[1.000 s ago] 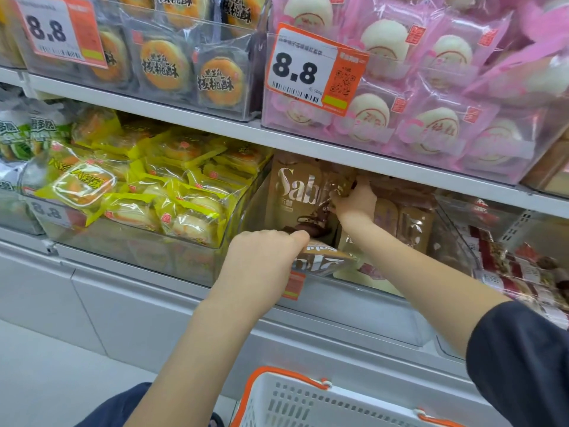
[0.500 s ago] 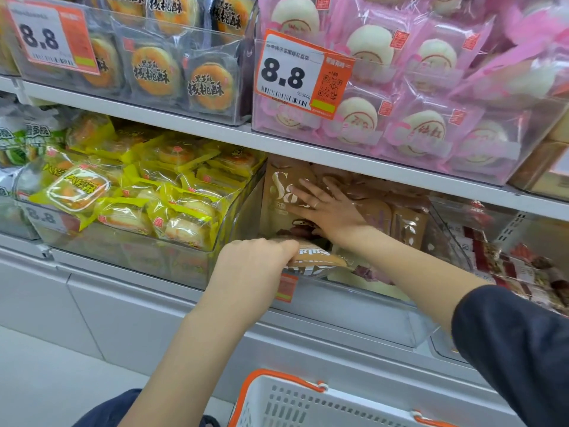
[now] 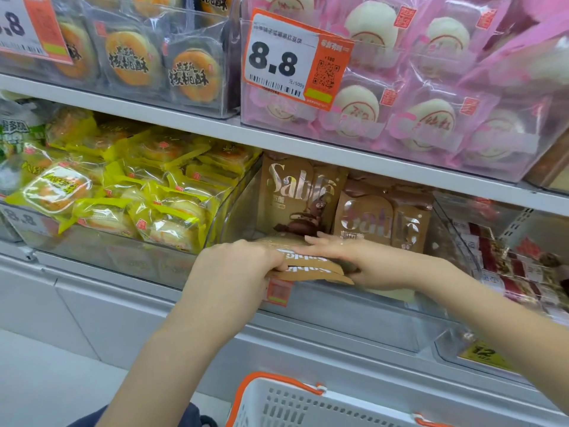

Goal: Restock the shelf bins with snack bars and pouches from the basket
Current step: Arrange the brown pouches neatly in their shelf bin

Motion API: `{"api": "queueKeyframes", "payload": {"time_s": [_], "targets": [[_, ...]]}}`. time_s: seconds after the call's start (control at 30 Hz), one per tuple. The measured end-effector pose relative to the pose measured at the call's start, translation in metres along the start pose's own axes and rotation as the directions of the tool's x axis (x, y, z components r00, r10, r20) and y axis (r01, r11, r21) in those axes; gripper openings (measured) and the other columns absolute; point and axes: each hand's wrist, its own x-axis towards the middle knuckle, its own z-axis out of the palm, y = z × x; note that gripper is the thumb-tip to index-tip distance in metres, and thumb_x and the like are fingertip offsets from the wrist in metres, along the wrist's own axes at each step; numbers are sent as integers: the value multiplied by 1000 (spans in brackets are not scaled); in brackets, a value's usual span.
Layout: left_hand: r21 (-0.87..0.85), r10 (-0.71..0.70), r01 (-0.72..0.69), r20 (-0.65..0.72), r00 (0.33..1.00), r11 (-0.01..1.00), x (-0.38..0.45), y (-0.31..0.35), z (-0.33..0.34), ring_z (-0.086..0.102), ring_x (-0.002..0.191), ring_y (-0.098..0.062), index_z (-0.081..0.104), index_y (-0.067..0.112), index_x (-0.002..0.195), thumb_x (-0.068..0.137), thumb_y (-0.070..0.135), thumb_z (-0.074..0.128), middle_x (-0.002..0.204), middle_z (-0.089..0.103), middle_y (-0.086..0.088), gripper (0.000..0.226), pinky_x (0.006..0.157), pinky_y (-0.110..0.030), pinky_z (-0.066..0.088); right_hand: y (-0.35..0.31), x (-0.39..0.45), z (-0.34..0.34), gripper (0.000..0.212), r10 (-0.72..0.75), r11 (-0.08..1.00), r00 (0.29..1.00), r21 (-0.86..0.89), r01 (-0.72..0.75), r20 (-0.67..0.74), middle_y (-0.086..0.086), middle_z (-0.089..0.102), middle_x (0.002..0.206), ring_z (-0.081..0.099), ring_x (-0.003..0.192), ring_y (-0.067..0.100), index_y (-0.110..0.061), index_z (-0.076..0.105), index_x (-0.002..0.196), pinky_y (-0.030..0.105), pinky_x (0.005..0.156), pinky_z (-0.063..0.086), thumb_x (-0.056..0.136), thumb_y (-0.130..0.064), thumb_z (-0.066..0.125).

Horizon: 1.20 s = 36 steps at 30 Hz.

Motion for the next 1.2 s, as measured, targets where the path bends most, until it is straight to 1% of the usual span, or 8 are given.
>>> {"api": "queueKeyframes", "payload": {"time_s": [0.17,0.3,0.47,0.77,0.93,1.0,1.1,1.2], "targets": [[-94,14,-21,-74,997,995,-1,2,2,61,104,-18,68,43,103,85,13,54,115,66,13,38,72,-30,47,3,14,-3,68,83,979,971,201,-37,-224,-19,57,132,58,117,7,-52,55,123,29,102,45,89,6,50],[-140,124,-149,-168,978,979,-1,0,9,59,103,-17,75,29,69,54,7,61,115,68,3,30,52,-32,55,1,31,-5,11,261,898,938,412,-151,-226,-11,70,94,64,91,10,-28,69,99,24,77,48,93,-27,60],[-77,108,-134,-271,957,988,0,0,17,52,104,-24,76,26,72,57,8,63,111,66,-4,27,72,-39,45,5,58,-16,31,672,710,555,639,-295,-491,1,54,64,49,58,15,-14,56,72,26,53,31,95,-34,55],[-24,53,-65,-327,944,998,-1,-1,23,58,82,-20,74,32,75,66,11,59,81,65,13,27,74,-31,24,11,78,-4,33,806,571,407,745,-345,-430,12,62,103,59,98,29,-3,55,110,29,73,39,94,-32,57],[-23,4,-13,-352,936,1000,-2,-5,20,59,83,-21,73,30,75,74,23,63,82,66,13,12,76,-34,32,-14,37,4,43,646,736,295,677,6,-704,-3,61,104,59,92,11,-17,46,125,25,82,49,87,-3,59],[-44,-42,28,-374,926,999,-2,-8,19,59,85,-23,72,28,76,77,24,65,83,67,11,8,75,-37,36,-21,7,9,51,542,788,428,614,41,-724,-12,58,107,58,97,6,-25,48,119,30,90,51,82,11,49],[-55,-84,68,-398,913,996,2,-8,20,58,86,-25,71,24,79,80,22,61,85,68,8,10,76,-37,34,-33,-27,15,71,289,838,850,545,-3,-440,-18,51,129,55,112,3,-42,42,131,32,93,52,83,9,54],[-55,-68,49,-414,908,997,10,-1,24,58,87,-28,68,18,83,84,14,64,88,68,4,6,77,-39,35,-42,-29,22,53,264,897,886,434,-80,-382,-35,54,117,55,102,-12,-50,47,122,9,88,45,88,-14,66]]}}
